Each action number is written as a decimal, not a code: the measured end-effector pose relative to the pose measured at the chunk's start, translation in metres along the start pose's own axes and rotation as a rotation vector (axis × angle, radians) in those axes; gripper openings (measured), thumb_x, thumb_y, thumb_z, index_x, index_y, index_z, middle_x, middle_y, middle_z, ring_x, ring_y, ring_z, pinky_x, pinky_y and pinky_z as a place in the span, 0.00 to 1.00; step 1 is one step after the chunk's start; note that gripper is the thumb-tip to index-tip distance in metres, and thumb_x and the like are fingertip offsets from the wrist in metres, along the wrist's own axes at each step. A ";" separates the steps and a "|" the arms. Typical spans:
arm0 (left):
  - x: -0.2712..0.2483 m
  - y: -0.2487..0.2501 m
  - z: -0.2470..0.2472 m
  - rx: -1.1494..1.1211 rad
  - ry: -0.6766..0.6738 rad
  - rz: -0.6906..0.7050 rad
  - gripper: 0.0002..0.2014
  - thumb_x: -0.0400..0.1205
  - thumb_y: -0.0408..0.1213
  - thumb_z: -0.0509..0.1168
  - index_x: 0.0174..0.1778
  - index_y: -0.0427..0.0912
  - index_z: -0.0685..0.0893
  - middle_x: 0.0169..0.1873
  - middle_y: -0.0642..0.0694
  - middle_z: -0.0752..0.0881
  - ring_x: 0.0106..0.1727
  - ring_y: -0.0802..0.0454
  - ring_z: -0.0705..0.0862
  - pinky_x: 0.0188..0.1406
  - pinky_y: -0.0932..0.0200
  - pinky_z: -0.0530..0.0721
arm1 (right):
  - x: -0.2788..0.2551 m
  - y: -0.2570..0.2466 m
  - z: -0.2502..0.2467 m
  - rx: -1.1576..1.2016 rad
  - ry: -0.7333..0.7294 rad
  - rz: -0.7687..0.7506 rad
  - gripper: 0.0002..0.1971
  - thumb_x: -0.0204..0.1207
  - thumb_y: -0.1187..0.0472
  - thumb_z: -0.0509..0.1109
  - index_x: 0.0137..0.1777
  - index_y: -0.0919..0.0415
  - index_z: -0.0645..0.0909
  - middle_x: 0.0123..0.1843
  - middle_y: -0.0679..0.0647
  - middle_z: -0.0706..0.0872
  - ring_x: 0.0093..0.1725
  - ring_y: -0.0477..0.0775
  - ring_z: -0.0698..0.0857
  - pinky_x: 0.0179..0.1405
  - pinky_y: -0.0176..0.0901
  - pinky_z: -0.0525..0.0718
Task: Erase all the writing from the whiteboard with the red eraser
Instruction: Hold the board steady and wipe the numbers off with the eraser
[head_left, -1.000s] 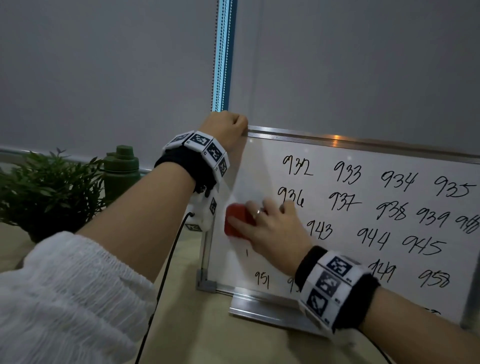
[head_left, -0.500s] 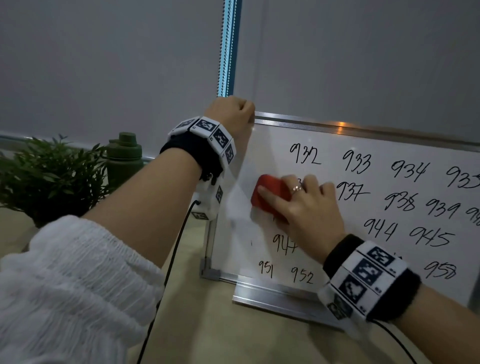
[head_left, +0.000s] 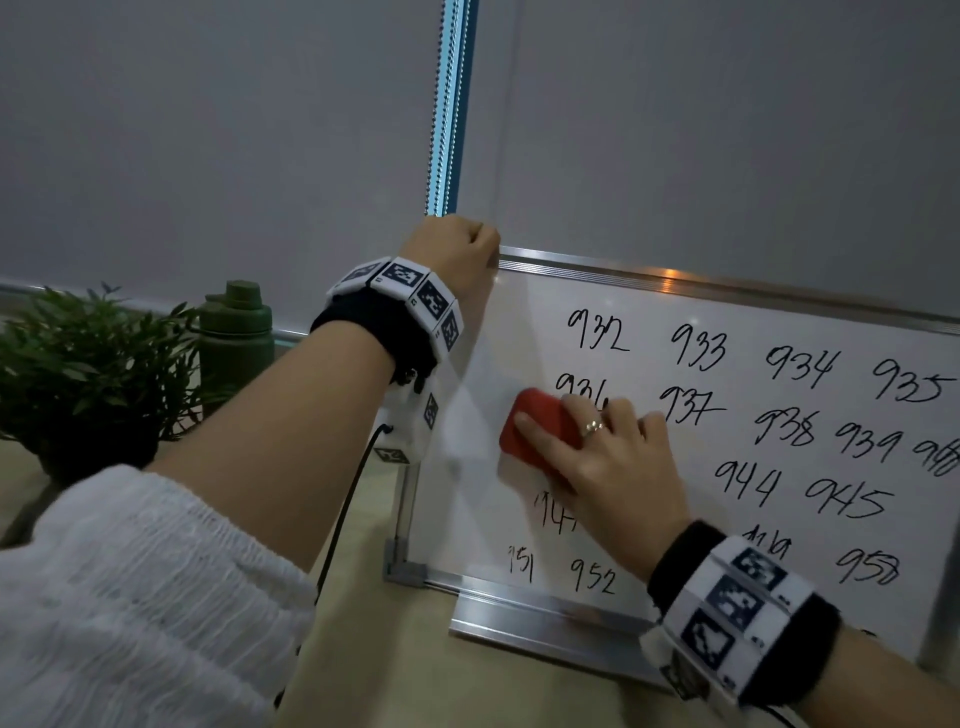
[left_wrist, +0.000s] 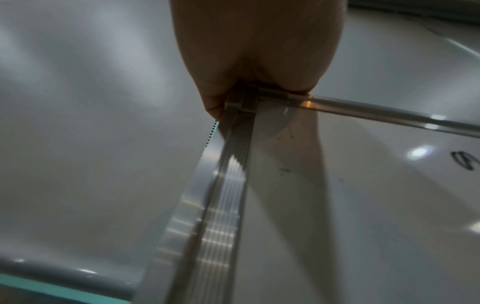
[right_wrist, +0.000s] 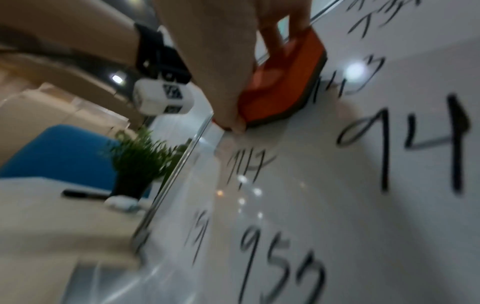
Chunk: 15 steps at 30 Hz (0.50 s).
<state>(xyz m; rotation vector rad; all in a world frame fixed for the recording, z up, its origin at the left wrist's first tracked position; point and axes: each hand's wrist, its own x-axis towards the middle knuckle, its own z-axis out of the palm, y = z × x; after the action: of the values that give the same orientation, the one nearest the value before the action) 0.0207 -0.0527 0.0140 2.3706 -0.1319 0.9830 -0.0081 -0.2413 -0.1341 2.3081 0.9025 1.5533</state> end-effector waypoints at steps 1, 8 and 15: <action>0.000 -0.001 0.001 -0.001 0.005 -0.001 0.23 0.83 0.38 0.52 0.18 0.46 0.66 0.20 0.48 0.68 0.22 0.55 0.65 0.22 0.62 0.61 | -0.008 -0.006 0.003 0.010 -0.013 -0.052 0.31 0.53 0.56 0.81 0.61 0.47 0.83 0.51 0.58 0.85 0.42 0.58 0.70 0.38 0.50 0.67; 0.005 -0.004 0.006 0.011 0.029 -0.004 0.22 0.82 0.40 0.53 0.19 0.46 0.70 0.20 0.48 0.69 0.22 0.55 0.65 0.22 0.63 0.62 | -0.007 0.008 -0.002 -0.047 -0.019 -0.238 0.20 0.68 0.58 0.62 0.61 0.45 0.82 0.50 0.57 0.85 0.42 0.58 0.73 0.36 0.48 0.71; 0.008 -0.005 0.009 0.008 0.045 -0.010 0.21 0.81 0.39 0.54 0.19 0.45 0.71 0.20 0.48 0.69 0.22 0.55 0.65 0.22 0.62 0.62 | 0.038 0.041 -0.021 -0.072 0.101 0.182 0.24 0.66 0.50 0.75 0.63 0.54 0.82 0.50 0.65 0.84 0.41 0.64 0.79 0.38 0.52 0.75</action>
<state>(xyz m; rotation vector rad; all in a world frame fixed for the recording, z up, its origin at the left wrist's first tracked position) 0.0336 -0.0525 0.0115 2.3524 -0.0991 1.0337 -0.0020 -0.2543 -0.0767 2.3353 0.6621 1.7581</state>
